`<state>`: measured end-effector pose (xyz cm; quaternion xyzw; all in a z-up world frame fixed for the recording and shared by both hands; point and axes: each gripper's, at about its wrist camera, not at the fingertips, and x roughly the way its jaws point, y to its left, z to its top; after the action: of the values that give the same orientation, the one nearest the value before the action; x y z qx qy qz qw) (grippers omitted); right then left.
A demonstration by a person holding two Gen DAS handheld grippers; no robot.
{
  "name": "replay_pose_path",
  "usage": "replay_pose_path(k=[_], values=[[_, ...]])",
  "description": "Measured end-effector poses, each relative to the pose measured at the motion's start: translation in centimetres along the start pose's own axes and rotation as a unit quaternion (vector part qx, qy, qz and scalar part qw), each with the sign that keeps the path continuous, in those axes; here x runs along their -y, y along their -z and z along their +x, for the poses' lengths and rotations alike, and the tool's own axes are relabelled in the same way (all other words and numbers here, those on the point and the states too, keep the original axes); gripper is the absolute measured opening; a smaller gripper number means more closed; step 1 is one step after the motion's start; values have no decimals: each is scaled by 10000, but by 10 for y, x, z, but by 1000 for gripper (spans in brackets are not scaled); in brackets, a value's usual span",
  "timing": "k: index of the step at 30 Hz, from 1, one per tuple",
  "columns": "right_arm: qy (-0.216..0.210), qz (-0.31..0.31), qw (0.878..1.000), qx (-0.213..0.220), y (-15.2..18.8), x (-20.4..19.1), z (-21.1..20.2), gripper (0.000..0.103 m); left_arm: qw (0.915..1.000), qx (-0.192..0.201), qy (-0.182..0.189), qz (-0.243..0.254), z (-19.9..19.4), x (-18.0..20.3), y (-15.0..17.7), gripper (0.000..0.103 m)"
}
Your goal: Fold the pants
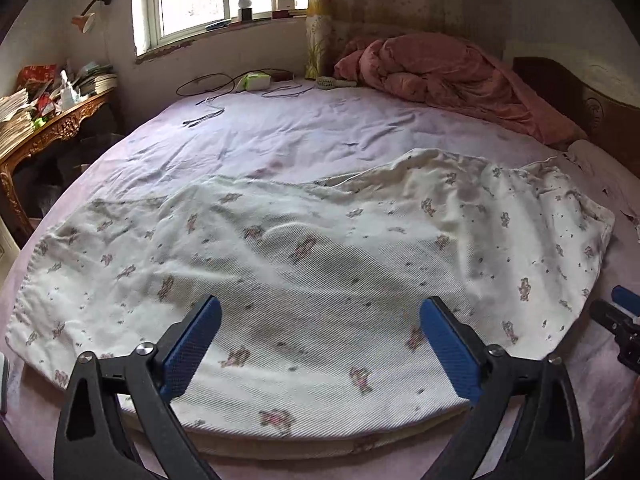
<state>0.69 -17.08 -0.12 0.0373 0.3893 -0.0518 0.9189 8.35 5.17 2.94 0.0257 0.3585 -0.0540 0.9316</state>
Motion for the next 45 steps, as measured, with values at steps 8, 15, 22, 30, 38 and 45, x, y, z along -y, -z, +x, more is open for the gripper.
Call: replay_pose_path(k=[8, 15, 22, 30, 38, 45], values=[[1134, 304, 9916, 543, -50, 87, 12, 91, 9996, 57, 238, -106, 23, 48, -18, 102], [1399, 701, 9863, 519, -71, 149, 46, 91, 9995, 191, 210, 146, 50, 85, -22, 102], [1070, 447, 9930, 242, -71, 152, 83, 91, 9974, -583, 186, 371, 88, 93, -2, 103], [1148, 508, 9916, -326, -61, 150, 111, 98, 9959, -710, -45, 567, 93, 102, 3, 103], [969, 833, 9905, -509, -55, 160, 120, 102, 9958, -768, 33, 505, 94, 100, 3, 103], [869, 906, 9902, -614, -57, 162, 117, 102, 9967, -610, 252, 471, 85, 101, -4, 102]])
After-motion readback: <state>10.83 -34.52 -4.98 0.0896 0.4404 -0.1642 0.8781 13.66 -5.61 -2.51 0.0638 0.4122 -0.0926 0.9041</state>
